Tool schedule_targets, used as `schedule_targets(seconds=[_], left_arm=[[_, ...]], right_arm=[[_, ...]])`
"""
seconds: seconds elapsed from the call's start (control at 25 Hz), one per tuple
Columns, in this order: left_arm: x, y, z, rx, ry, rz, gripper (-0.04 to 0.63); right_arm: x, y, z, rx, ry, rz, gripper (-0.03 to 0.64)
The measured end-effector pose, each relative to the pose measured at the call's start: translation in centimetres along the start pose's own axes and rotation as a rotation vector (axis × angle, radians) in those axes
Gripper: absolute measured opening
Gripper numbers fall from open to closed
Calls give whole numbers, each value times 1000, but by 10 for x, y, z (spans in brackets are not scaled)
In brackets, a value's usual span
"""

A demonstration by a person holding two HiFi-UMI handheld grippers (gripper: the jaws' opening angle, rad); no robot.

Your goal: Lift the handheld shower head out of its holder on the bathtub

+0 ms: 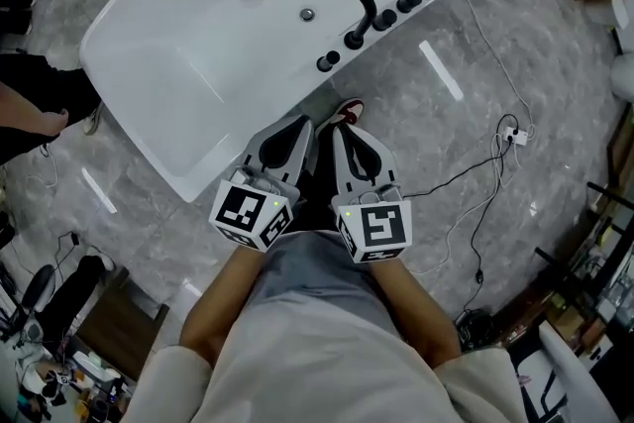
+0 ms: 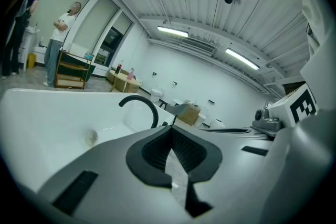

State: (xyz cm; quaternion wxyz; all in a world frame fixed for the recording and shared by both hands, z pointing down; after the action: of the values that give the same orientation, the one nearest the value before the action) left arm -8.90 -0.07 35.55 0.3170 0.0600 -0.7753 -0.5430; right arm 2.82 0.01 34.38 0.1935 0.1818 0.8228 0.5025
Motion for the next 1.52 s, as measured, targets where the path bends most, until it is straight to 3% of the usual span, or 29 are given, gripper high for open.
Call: schedule_targets(seconds=[0.68,0.88,1.52], left_arm=[[37,52,-25,83,-98,110,5],[39,63,-44,86,-98,90,5],[77,100,-76,100,-200,76,5]], right_arm=[[-40,45,-49,109,-13,-22,23],[-47,63,-64,138,-23,-18,23],[-78,105,-123,168,-74,39,25]])
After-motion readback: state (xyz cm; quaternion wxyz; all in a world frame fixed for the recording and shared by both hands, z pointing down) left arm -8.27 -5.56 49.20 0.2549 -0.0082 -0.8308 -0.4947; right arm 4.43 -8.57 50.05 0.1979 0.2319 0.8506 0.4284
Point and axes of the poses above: the fingertips, and each gripper's own axes: z backward along the fingers, x to its left, y out of its underside, the point moved 6 cm from there along z, backward along the fingers, and after that the axes turned 3 degrees about -x, right-handed, at the moved point
